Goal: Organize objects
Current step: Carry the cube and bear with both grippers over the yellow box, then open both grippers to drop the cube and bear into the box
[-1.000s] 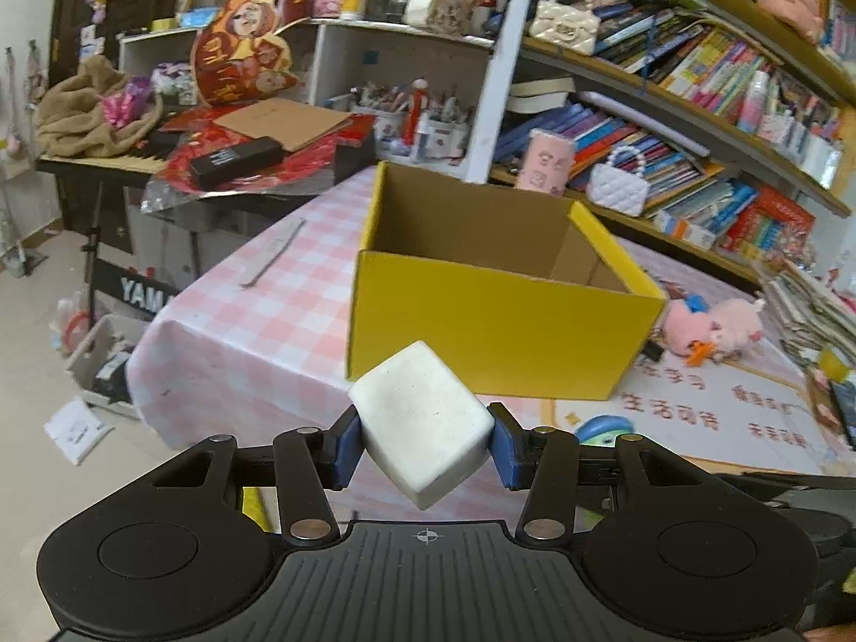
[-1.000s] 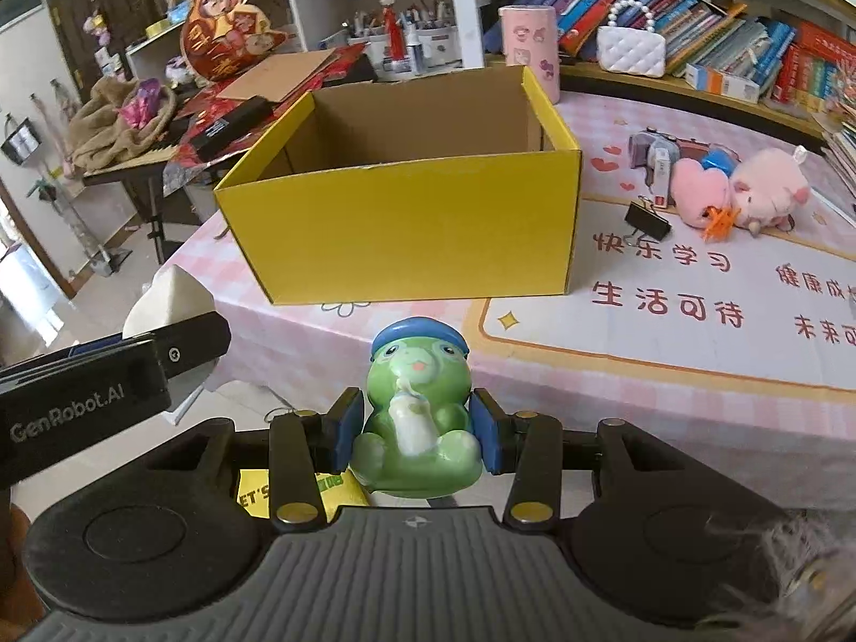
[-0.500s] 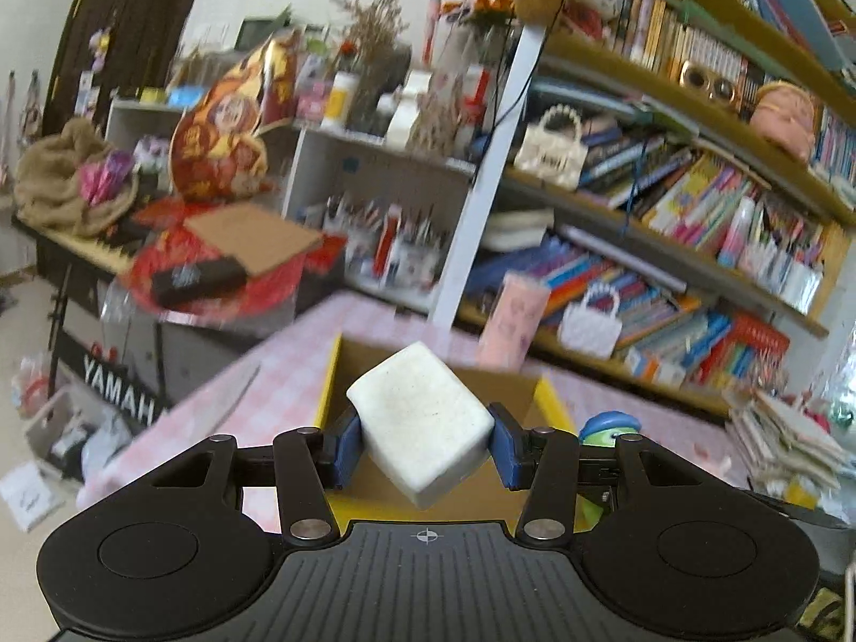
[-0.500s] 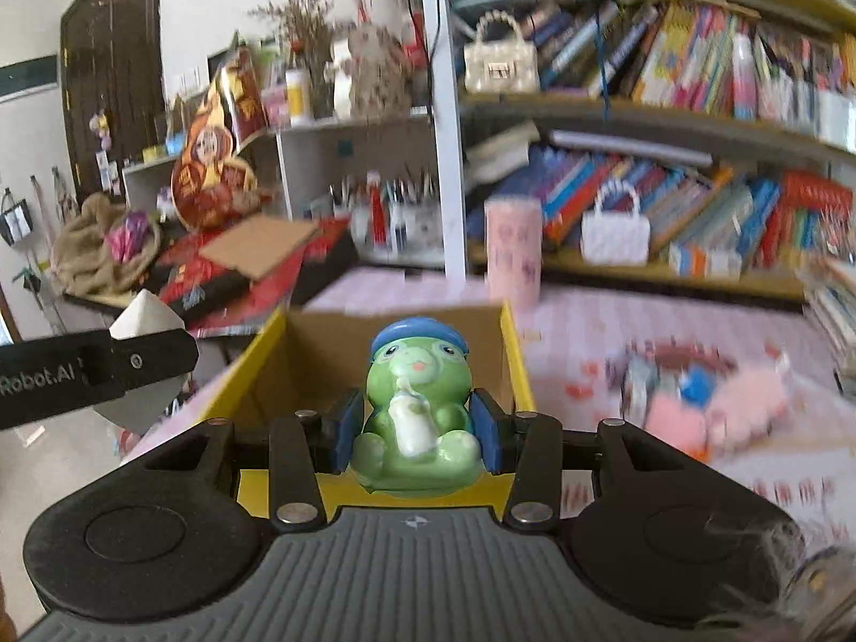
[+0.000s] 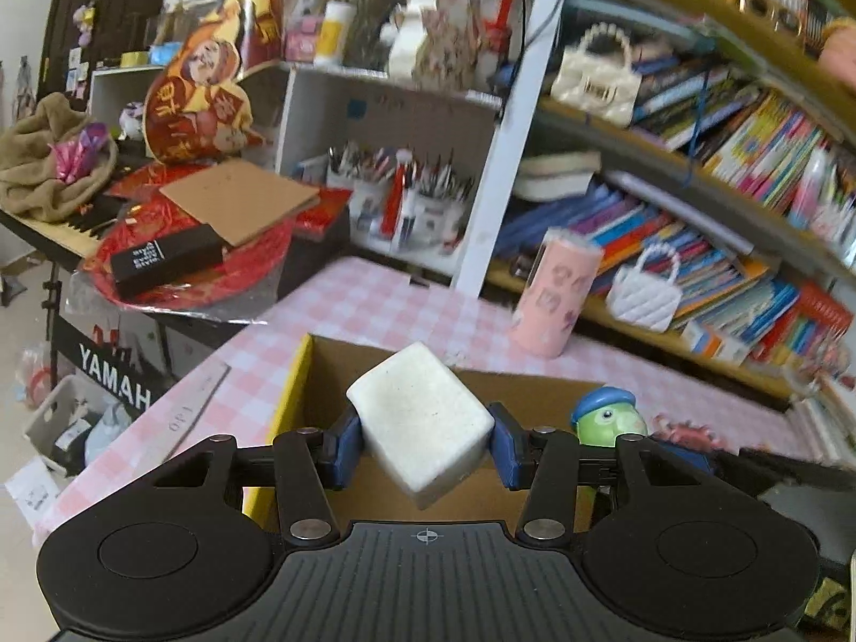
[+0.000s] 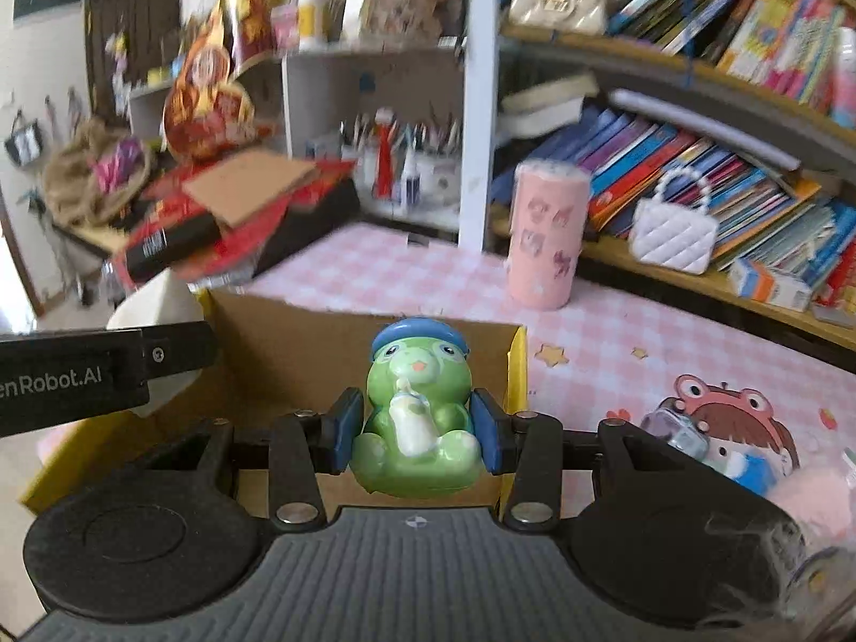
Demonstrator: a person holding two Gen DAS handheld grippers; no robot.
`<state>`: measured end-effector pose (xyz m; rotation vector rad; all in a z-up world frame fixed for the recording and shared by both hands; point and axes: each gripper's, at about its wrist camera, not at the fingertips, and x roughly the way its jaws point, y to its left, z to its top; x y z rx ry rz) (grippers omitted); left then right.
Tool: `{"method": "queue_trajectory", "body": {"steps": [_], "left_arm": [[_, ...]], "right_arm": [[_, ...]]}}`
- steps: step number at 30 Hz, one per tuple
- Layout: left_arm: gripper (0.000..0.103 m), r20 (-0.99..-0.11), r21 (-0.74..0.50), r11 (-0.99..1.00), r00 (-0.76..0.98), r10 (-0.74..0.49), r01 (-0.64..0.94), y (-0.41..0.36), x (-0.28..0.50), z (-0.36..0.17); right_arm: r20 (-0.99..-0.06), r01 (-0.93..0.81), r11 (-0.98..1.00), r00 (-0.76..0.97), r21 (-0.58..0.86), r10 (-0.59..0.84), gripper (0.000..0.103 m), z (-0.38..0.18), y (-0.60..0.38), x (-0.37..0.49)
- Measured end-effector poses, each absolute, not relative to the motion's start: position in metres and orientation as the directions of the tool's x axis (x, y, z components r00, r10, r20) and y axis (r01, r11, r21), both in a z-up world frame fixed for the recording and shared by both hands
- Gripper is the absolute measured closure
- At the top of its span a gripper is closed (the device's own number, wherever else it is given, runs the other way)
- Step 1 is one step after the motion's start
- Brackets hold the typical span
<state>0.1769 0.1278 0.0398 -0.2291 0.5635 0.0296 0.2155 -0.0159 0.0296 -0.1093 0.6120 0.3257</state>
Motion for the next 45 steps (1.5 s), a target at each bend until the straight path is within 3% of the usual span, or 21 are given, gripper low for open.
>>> {"method": "queue_trajectory", "body": {"steps": [6, 17, 21, 23, 32, 38, 45], "left_arm": [[0.056, -0.607, -0.160, 0.982, 0.795, -0.019, -0.099, 0.118, 0.209, 0.018], [0.055, -0.687, -0.144, 0.981, 0.727, -0.004, -0.131, 0.111, 0.224, -0.005], [0.045, -0.656, -0.169, 0.977, 0.754, -0.010, -0.134, 0.112, 0.217, 0.002], [0.030, -0.610, -0.163, 0.978, 0.792, 0.004, -0.130, 0.111, 0.209, 0.013], [0.019, -0.466, -0.170, 0.978, 0.884, 0.027, -0.119, 0.118, 0.155, 0.060], [0.015, -0.446, -0.191, 0.970, 0.894, 0.052, -0.151, 0.131, 0.113, 0.067], [0.013, -0.455, -0.157, 0.974, 0.887, 0.075, -0.163, 0.141, 0.060, 0.056]], "right_arm": [[-0.692, -0.403, 0.913, 0.679, -0.070, 0.246, 0.061, 0.003, -0.006, 0.254], [-0.723, -0.481, 0.871, 0.638, -0.104, 0.266, 0.057, -0.006, 0.003, 0.252], [-0.673, -0.441, 0.894, 0.686, -0.083, 0.276, 0.043, 0.002, -0.004, 0.246], [-0.645, -0.412, 0.909, 0.712, -0.063, 0.278, 0.038, 0.009, -0.009, 0.242], [-0.499, -0.281, 0.960, 0.833, -0.013, 0.237, 0.036, 0.050, -0.035, 0.194], [-0.456, -0.190, 0.982, 0.874, 0.001, 0.170, 0.035, 0.058, -0.049, 0.144], [-0.469, -0.123, 0.992, 0.877, -0.001, 0.109, 0.034, 0.044, -0.043, 0.085]]}}
